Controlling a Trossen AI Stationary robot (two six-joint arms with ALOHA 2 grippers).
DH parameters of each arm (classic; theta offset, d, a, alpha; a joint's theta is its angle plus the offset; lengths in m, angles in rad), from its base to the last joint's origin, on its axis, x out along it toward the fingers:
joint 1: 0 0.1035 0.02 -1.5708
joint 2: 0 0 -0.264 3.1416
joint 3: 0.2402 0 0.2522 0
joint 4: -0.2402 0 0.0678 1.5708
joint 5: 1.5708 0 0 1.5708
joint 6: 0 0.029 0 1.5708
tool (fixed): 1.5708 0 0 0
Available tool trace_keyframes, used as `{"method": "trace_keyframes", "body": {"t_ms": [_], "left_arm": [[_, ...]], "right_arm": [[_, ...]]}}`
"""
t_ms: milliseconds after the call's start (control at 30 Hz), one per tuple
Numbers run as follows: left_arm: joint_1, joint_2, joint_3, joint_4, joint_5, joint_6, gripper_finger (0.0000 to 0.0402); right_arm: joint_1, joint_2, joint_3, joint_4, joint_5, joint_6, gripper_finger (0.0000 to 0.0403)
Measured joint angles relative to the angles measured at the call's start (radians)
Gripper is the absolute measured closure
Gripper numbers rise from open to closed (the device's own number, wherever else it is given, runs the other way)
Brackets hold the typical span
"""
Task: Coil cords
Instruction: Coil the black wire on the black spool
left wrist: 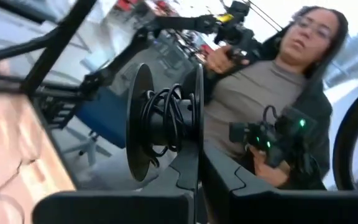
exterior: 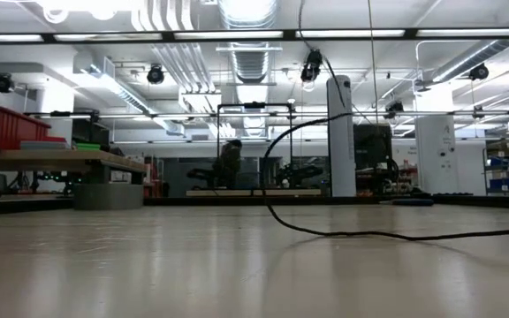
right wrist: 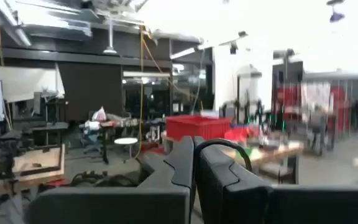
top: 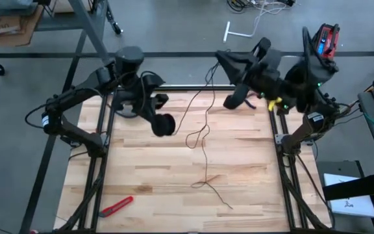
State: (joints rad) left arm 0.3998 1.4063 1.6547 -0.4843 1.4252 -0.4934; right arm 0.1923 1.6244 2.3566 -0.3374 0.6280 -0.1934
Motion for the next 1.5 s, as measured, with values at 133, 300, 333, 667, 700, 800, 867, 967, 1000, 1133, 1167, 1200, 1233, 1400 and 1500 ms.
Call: {"method": "trace_keyframes", "body": {"t_ms": [133,300,333,667,700,800,867,967,1000,1133,1167,1200,1233,1400,1500], "left_arm": [[-0.059,-0.001,0.007,0.206,-0.025,-0.104,0.0401],[-0.105,-0.001,0.013,0.536,-0.090,-0.296,0.0401],[-0.105,-0.001,0.014,0.616,-0.114,-0.341,0.0401],[-0.083,-0.035,0.015,1.182,-0.469,-0.825,0.0401],[-0.083,-0.042,0.015,1.178,-0.479,-0.824,0.0401],[-0.084,-0.063,0.014,1.176,-0.511,-0.804,0.0401],[-0.085,-0.085,0.014,1.176,-0.546,-0.758,0.0401],[-0.083,-0.127,0.019,1.180,-0.555,-0.629,0.0401],[-0.083,-0.144,0.019,1.180,-0.555,-0.591,0.0401],[-0.082,-0.194,0.020,1.175,-0.554,-0.495,0.0401],[-0.082,-0.201,0.020,1.173,-0.555,-0.487,0.0401],[-0.082,-0.207,0.020,1.172,-0.555,-0.484,0.0401],[-0.082,-0.212,0.020,1.171,-0.555,-0.483,0.0401],[-0.081,-0.233,0.019,1.164,-0.572,-0.423,0.0401],[-0.081,-0.240,0.019,1.139,-0.580,-0.378,0.0401]], "right_arm": [[-0.037,-0.009,0.000,-0.181,-0.064,0.189,0.0371],[-0.084,-0.005,0.000,-0.442,-0.170,0.404,0.0304],[-0.089,-0.001,0.000,-0.490,-0.175,0.422,0.0290],[-0.088,0.032,-0.001,-0.590,-0.183,0.305,0.0217],[-0.088,0.033,-0.001,-0.583,-0.183,0.303,0.0216],[-0.090,0.036,-0.001,-0.585,-0.183,0.304,0.0216],[-0.090,0.034,-0.001,-0.586,-0.205,0.320,0.0215],[-0.090,0.020,-0.001,-0.580,-0.299,0.356,0.0215],[-0.090,0.014,-0.001,-0.568,-0.322,0.360,0.0216],[-0.088,0.003,0.000,-0.563,-0.348,0.350,0.0218],[-0.088,0.001,0.000,-0.573,-0.348,0.346,0.0217],[-0.088,0.001,0.000,-0.584,-0.348,0.339,0.0217],[-0.088,0.001,0.000,-0.594,-0.348,0.337,0.0217],[-0.088,0.012,0.000,-0.631,-0.337,0.350,0.0217],[-0.088,0.045,-0.003,-0.579,-0.339,0.326,0.0217]]}}
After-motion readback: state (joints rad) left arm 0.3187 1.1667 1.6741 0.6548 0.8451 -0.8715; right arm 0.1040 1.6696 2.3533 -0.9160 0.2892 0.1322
